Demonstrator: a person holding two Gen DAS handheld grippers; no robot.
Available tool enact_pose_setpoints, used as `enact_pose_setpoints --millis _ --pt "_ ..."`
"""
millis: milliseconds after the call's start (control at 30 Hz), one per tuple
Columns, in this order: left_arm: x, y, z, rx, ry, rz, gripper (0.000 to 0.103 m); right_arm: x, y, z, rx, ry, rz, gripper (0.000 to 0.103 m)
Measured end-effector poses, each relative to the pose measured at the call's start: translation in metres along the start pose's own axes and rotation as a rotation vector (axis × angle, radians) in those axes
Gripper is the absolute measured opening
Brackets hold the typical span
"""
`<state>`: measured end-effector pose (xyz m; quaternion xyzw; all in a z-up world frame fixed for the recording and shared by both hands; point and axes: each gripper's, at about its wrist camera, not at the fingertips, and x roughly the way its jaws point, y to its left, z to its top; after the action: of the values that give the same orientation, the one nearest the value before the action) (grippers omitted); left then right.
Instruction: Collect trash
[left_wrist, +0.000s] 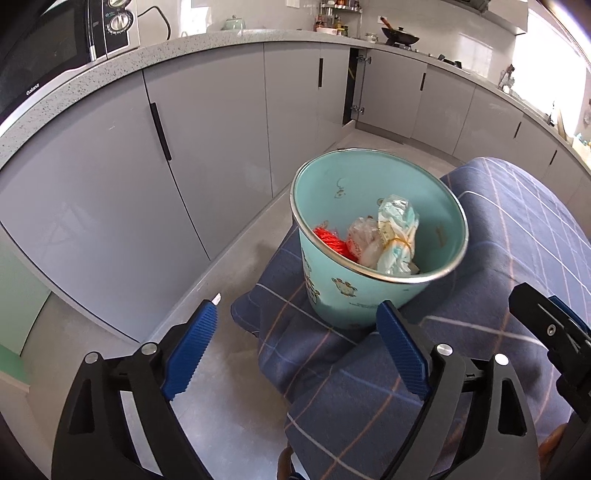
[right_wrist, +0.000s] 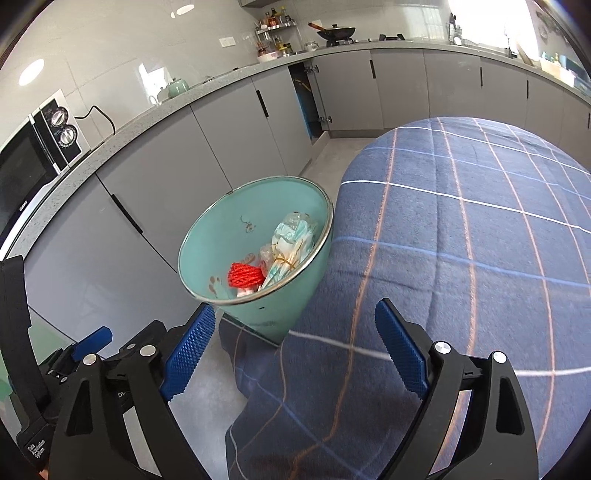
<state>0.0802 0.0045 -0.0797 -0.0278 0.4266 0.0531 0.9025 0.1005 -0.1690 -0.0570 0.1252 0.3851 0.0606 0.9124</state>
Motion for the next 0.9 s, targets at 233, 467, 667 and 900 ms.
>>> enact_pose_setpoints --millis 233,467,667,900 --pt "-0.033 0.0 -0.011 0.005 -0.09 -0.009 0.096 -0.031 0.004 -0.008 -0.009 -0.063 0.013 0.09" --pt "-0.073 0.004 -0.013 0.029 -0.24 0.006 0.097 -0.06 0.011 -0.011 -0.01 -0.148 0.019 0.091" --pt "-0.104 0.011 -0.014 0.023 -0.344 0.013 0.097 -0.092 0.016 -0.015 -0.003 -0.247 0.029 0.091" --pt "-0.14 0.02 -0.015 0.012 -0.467 0.022 0.097 -0.128 0.025 -0.02 -0.017 -0.372 0.02 0.092"
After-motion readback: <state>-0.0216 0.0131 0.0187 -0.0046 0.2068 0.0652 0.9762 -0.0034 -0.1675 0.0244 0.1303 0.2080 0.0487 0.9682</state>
